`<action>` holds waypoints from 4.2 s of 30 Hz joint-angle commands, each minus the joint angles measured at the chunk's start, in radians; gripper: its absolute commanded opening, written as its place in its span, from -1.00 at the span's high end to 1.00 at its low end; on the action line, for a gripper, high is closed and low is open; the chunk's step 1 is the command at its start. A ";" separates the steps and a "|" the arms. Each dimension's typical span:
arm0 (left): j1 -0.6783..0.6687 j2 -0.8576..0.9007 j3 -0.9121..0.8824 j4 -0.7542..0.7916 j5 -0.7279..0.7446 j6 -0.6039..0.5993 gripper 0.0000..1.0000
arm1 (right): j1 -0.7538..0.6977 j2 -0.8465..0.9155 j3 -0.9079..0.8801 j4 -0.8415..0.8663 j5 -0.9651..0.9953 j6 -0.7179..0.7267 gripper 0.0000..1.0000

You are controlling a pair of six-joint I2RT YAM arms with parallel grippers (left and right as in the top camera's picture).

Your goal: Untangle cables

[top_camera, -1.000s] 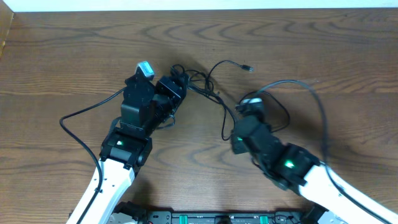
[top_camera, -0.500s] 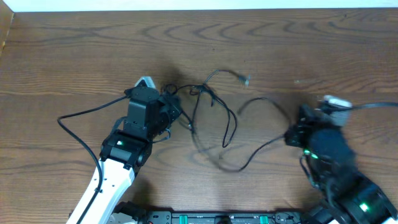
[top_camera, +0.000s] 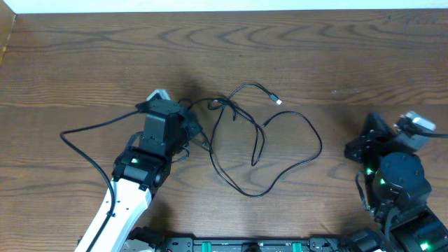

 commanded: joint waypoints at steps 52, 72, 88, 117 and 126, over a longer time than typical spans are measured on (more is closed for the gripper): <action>0.000 -0.073 0.008 0.758 0.894 0.154 0.85 | -0.146 0.725 0.003 0.406 -0.993 0.431 -0.71; -0.001 -0.076 0.008 0.760 0.996 0.141 0.85 | -0.033 0.738 0.003 0.533 -0.821 0.658 -0.44; -0.050 -0.076 0.008 0.916 1.075 0.142 0.85 | 0.039 0.918 0.003 0.800 -0.902 0.769 -0.35; -0.052 0.060 0.008 0.190 0.549 0.481 0.85 | -0.644 0.663 0.062 1.105 -0.959 0.081 0.98; -0.051 0.218 0.008 0.157 -0.064 0.480 0.85 | -0.809 0.658 0.282 1.032 -0.987 -0.038 0.98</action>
